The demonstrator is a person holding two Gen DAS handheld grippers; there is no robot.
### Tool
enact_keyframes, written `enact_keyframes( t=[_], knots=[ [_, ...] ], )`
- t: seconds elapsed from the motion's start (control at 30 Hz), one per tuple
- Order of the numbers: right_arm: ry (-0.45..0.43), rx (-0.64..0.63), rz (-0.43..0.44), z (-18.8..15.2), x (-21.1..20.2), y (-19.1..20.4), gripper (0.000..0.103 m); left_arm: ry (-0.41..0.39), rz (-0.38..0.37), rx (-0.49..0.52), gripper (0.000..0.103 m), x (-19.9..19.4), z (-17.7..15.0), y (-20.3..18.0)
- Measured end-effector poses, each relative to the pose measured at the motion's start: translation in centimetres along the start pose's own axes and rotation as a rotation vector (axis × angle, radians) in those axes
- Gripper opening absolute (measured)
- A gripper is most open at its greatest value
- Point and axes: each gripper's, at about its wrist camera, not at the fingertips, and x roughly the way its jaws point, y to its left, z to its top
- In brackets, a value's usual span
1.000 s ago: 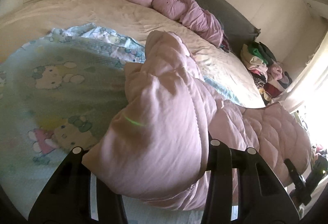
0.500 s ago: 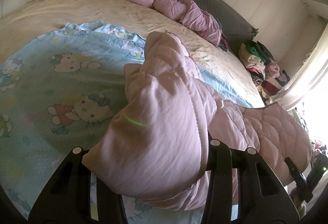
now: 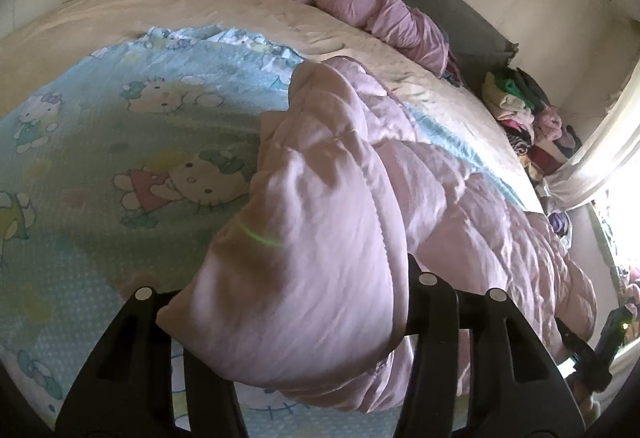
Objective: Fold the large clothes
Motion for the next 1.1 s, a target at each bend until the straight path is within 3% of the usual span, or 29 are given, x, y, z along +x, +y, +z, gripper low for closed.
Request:
enact_keyframes(
  t=[0.1,0.2,0.47,0.53,0.73,0.9,1.1],
  knots=[
    [0.033,0.119,0.032,-0.4,1.0,-1.8,0.068,0.006,0.008,-0.001,0.046,0.2,-0.3,0.2],
    [0.06,0.231,0.04,-0.8,1.9,-3.4,0.093,0.011,0.017,-0.004,0.052,0.4,-0.6,0.6],
    [0.051,0.215,-0.039,-0.6,-0.1,-3.2,0.098,0.022,0.05,0.011,0.069,-0.3,-1.2,0.8],
    [0.038,0.202,-0.061,-1.1,-1.3,-3.1,0.099,0.017,0.072,0.027,0.079,-0.9,-1.4,0.7],
    [-0.082,0.097,-0.178,-2.2,-6.0,-1.4,0.099,-0.039,0.132,0.094,0.093,-4.2,-2.0,0.3],
    [-0.193,-0.079,-0.222,-2.7,-9.6,2.5,0.099,-0.114,0.145,0.144,0.094,-8.4,-2.1,-0.8],
    [-0.264,-0.204,-0.176,-3.4,-12.3,8.0,0.099,-0.188,0.129,0.198,0.094,-13.0,-2.7,-3.3]
  ],
)
